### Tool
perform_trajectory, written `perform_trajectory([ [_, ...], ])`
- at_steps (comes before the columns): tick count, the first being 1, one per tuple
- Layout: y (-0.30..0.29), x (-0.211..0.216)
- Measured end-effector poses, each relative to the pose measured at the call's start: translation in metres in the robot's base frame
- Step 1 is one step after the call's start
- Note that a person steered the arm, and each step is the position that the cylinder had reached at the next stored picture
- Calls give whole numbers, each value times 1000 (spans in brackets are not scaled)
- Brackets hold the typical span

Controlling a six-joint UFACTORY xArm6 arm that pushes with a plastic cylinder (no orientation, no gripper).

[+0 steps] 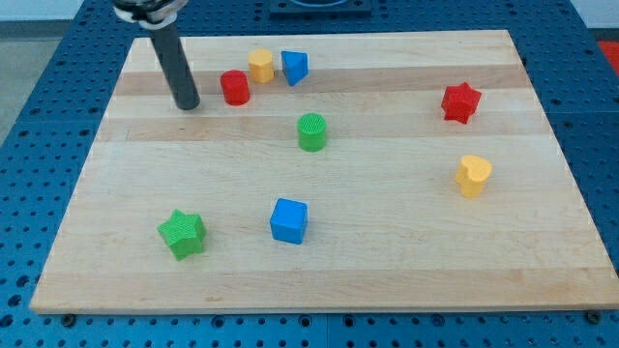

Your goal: Move green circle towards red circle

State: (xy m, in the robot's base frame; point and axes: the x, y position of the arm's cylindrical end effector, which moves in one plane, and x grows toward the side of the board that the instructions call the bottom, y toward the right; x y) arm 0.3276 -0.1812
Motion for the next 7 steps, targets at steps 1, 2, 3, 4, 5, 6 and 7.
perform_trajectory([
  [1, 3, -5],
  [2, 11, -5],
  [3, 35, -10],
  [4, 35, -5],
  [5, 58, 61],
  [6, 121, 87],
  [7, 162, 90],
])
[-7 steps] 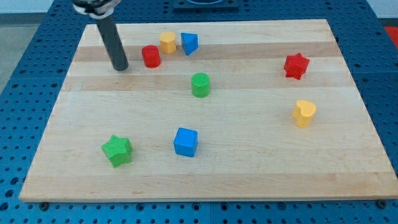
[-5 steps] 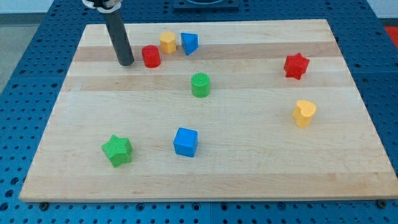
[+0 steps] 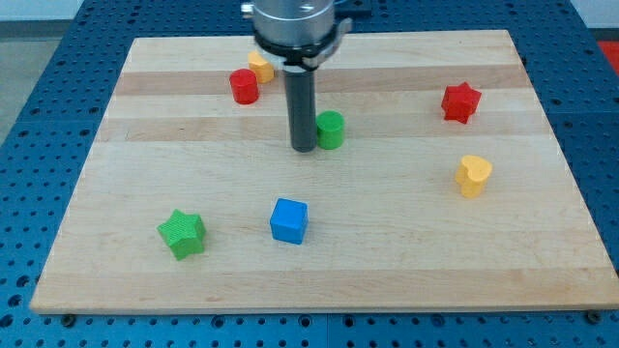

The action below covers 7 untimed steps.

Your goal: Move green circle towards red circle

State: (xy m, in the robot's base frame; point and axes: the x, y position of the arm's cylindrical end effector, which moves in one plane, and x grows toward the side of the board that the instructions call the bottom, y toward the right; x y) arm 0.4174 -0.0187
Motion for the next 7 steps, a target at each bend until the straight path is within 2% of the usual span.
perform_trajectory([
  [1, 0, 0],
  [2, -2, 35],
  [3, 3, 47],
  [4, 74, 30],
  [7, 92, 2],
])
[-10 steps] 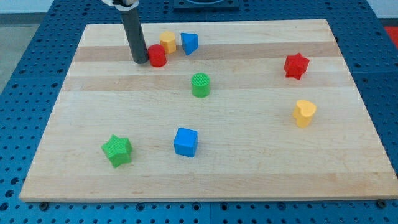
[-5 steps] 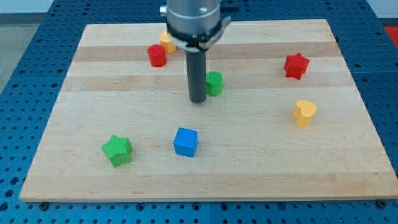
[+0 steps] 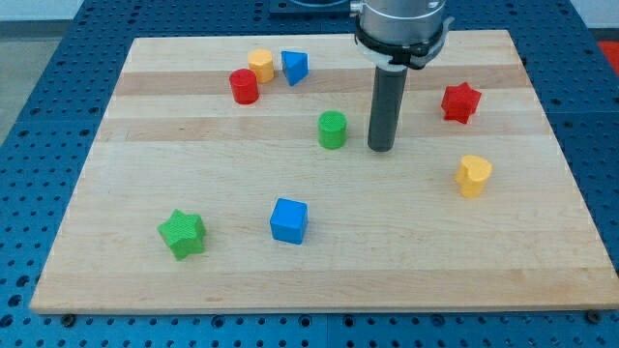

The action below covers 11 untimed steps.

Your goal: Move green circle towards red circle

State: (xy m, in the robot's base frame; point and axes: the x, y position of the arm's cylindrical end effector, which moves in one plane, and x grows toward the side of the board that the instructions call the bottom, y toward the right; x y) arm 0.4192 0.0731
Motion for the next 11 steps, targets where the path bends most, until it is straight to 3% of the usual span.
perform_trajectory([
  [1, -2, 0],
  [3, -61, -1],
  [4, -58, -1],
  [5, -18, -10],
  [8, -25, -28],
  [9, -40, -28],
  [10, -95, -28],
  [11, -101, -28],
])
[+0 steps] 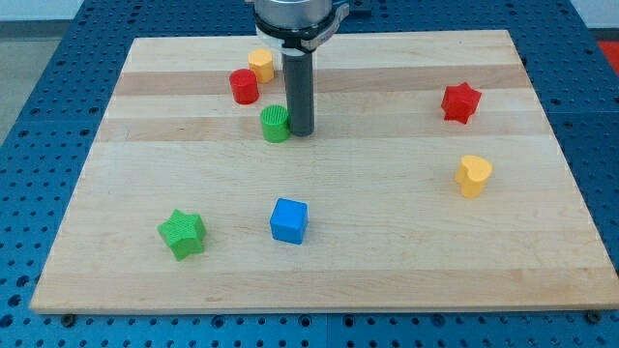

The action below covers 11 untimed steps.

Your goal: Move green circle towards red circle

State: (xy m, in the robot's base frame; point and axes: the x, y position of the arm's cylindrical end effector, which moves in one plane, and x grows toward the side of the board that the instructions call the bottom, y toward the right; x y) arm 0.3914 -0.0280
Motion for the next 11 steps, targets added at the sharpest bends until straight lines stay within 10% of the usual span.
perform_trajectory([
  [3, -9, 60],
  [11, -62, -11],
])
